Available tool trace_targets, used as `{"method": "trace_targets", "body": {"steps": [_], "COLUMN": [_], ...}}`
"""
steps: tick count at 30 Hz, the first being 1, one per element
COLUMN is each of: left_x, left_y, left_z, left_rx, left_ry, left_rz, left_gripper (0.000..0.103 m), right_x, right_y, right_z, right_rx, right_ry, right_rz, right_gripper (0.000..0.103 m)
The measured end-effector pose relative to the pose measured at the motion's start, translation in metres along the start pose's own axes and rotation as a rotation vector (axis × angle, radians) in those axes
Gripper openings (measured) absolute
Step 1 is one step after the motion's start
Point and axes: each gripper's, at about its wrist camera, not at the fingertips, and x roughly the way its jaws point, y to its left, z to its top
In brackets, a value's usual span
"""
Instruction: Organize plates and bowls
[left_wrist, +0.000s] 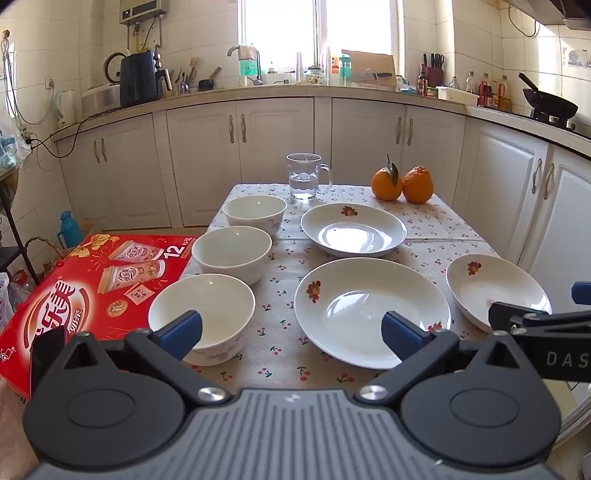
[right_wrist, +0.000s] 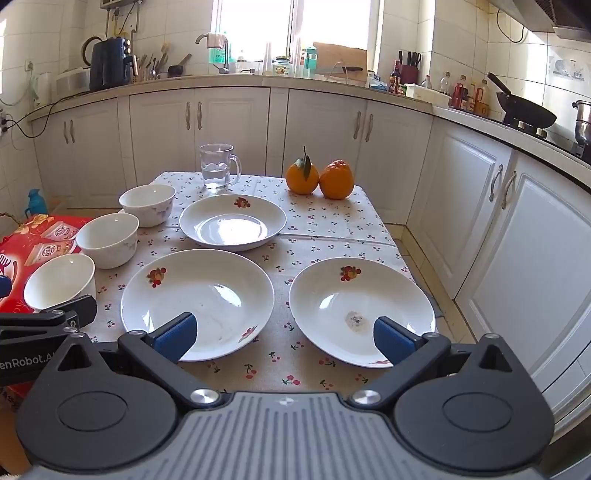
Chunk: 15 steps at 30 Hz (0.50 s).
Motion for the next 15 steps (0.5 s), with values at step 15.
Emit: {"method": "trace_targets", "body": {"steps": [15], "left_x": [0.0005], "left_y": [0.0001], "left_z": [-0.0005], "left_rx": [0.0], "left_ry": [0.0], "left_rz": [0.0], "left_gripper": [0.102], "right_x": [-0.0011], "right_y": [-0.0004], "right_z": [0.0001], "right_rx": [-0.003], "right_ry": [-0.002], "right_rz": [-0.003], "right_gripper": [0.103]}}
